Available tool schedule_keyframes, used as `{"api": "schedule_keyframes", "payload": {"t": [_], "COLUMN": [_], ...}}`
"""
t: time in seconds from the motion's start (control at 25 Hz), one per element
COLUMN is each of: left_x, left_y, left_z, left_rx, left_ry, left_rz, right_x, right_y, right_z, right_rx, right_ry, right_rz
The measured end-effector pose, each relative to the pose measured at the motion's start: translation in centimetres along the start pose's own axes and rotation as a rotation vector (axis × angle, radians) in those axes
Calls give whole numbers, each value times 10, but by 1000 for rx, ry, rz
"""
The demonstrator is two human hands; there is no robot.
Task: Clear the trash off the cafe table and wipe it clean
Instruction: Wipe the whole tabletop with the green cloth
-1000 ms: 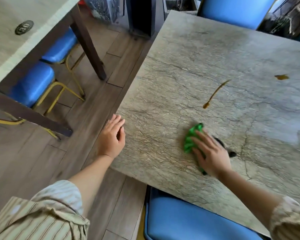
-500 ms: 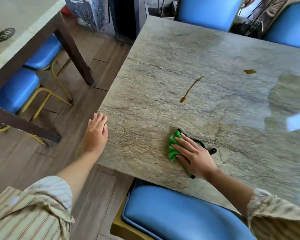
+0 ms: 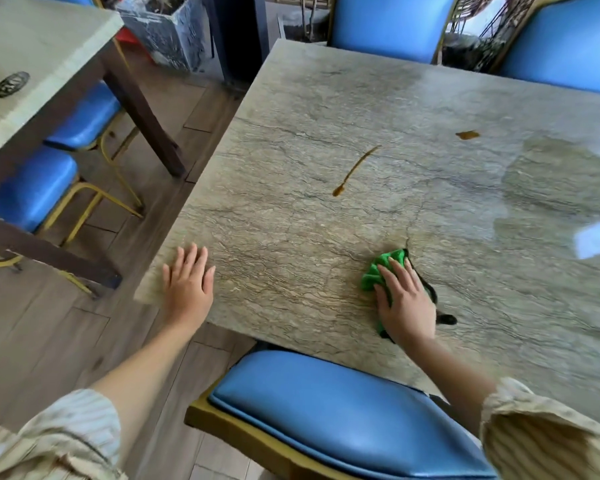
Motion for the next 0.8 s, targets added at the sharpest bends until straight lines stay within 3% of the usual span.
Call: {"api": "schedule_keyframes", "payload": {"t": [0.04, 0.16, 0.2, 0.24, 0.36, 0.4, 0.52, 0.56, 0.6, 0.72, 0.8], "left_x": [3, 7, 7, 7, 5, 6, 8, 7, 4, -10, -20], "left_y": [1, 4, 5, 5, 1, -1, -4, -5, -6, -21, -35], "left_z": [-2, -4, -5, -5, -2, -1, -1, -2, -1, 8, 21], "left_rx": [-31, -154, -201, -245, -355, -372, -360, -343, -320, -200, -122], "left_ry": [-35, -151, -171, -177, -185, -188, -179, -172, -158, -39, 109], "left_rz": [38, 93, 104, 118, 120, 110, 70, 58, 53, 47, 57], "right_x": [-17, -56, -60, -61, -63, -69, -73, -66, -63, -79, -116], "right_y": [5, 23, 26, 27, 30, 32, 35, 35, 34, 32, 44], "right_z": [3, 15, 25, 37, 53, 52, 30, 30, 33, 39, 29], "right_rx": [-22, -167, -171, -152, -105, -104, -236, -281, -284, -155, -146], "right_ry": [-71, -643, -691, -618, -102, -134, -783, -922, -935, -530, -691], "right_rz": [15, 48, 46, 44, 108, 103, 81, 82, 79, 101, 125]}}
Point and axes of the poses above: each hand's wrist, its own z-axis towards the middle knuckle, its own y-axis out of the palm, x = y × z, the point moved 3 cm from there along z, towards the middle knuckle, and after that the axes turned 6 degrees about -y, right-handed, at the moved point
